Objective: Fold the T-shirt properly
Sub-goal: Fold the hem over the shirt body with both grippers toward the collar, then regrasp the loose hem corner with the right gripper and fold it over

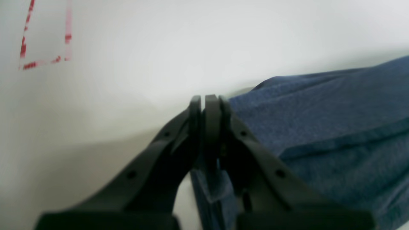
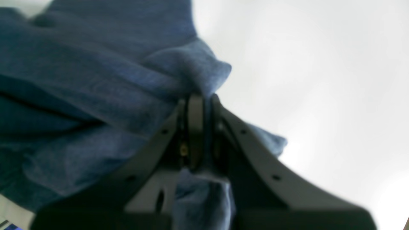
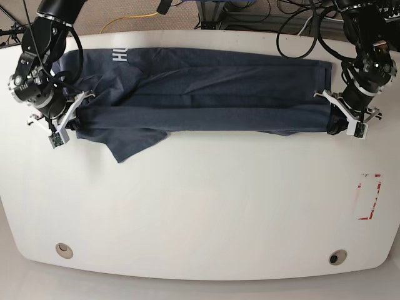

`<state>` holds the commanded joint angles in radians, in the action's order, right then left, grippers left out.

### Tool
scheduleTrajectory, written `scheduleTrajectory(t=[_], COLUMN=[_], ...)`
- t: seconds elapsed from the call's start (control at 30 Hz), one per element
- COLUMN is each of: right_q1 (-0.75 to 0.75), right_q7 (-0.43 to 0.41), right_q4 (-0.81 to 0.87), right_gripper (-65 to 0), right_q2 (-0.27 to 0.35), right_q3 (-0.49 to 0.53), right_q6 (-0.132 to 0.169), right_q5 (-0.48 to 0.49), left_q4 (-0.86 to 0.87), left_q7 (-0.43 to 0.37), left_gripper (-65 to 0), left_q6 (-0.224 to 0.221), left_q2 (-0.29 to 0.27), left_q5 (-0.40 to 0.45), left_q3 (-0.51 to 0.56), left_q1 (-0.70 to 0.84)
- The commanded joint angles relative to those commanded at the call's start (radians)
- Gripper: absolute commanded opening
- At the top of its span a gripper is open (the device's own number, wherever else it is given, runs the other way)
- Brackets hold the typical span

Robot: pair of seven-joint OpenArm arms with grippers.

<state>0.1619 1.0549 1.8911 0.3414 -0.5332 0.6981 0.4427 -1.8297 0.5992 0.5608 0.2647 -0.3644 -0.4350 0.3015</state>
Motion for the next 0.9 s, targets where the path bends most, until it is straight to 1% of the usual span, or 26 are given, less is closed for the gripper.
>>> scheduleTrajectory(t=[0.07,0.2,0.3,0.47,0.5,0.57,0.6,0.63,0.67,0.73,0.77,0.8,0.83,0.9], right_q1=[0.020,0.061,0.075,0.104,0.109,0.110,0.110,0.110,0.109,0.106,0.104,0.101,0.100,0.097], right_q7=[0.000,0.000,0.000,0.000,0.000,0.000,0.000,0.000,0.000,-0.002,-0.002,-0.002,-0.002,-0.002], right_q4=[0.000,0.002,-0.002,-0.003,-0.003,-0.005,-0.006,-0.015,-0.023,-0.031,-0.031,-0.028,-0.025,-0.023], right_gripper=[-63.9,-63.7,-63.7,-62.6,-60.1,-48.8,-43.4,-35.8,-27.0,-15.7,-11.9,-9.8,-9.7,-9.7], right_q2=[-0.015,-0.046,-0.066,-0.068,-0.068,-0.068,-0.068,-0.068,-0.064,-0.058,-0.057,-0.061,-0.064,-0.064], right_q3=[-0.002,-0.046,-0.060,-0.066,-0.068,-0.069,-0.071,-0.071,-0.071,-0.075,-0.092,-0.120,-0.137,-0.149], right_q6=[0.000,0.000,0.000,0.000,0.000,0.000,0.000,0.000,0.000,0.000,0.000,0.000,0.000,0.000], right_q5=[0.000,0.000,-0.005,-0.005,-0.005,-0.006,-0.008,-0.008,-0.008,-0.008,-0.008,-0.006,-0.006,-0.002], left_q4=[0.000,0.006,0.006,0.014,0.021,0.044,0.055,0.069,0.081,0.087,0.091,0.091,0.084,0.074], left_q7=[0.000,0.000,0.000,0.000,0.000,0.015,0.037,0.066,0.097,0.130,0.138,0.141,0.141,0.143], left_gripper=[-65.0,-65.0,-65.0,-65.0,-65.0,-63.7,-61.1,-57.1,-51.7,-43.1,-39.0,-35.3,-32.8,-29.9], left_q6=[0.000,0.000,0.002,0.002,0.002,0.002,0.002,0.002,0.002,0.002,0.002,0.002,0.002,0.002], left_q2=[0.000,0.002,0.002,0.002,0.002,0.006,0.017,0.029,0.040,0.048,0.048,0.052,0.058,0.060], left_q5=[0.000,0.002,0.002,0.008,0.008,0.008,0.008,0.008,0.005,0.006,0.006,0.006,0.006,0.000], left_q3=[0.000,-0.002,-0.014,-0.014,-0.014,-0.014,-0.014,-0.014,-0.014,-0.014,-0.015,-0.020,-0.031,-0.058], left_q1=[0.026,0.060,0.084,0.091,0.091,0.091,0.087,0.086,0.080,0.052,0.043,0.040,0.041,0.043])
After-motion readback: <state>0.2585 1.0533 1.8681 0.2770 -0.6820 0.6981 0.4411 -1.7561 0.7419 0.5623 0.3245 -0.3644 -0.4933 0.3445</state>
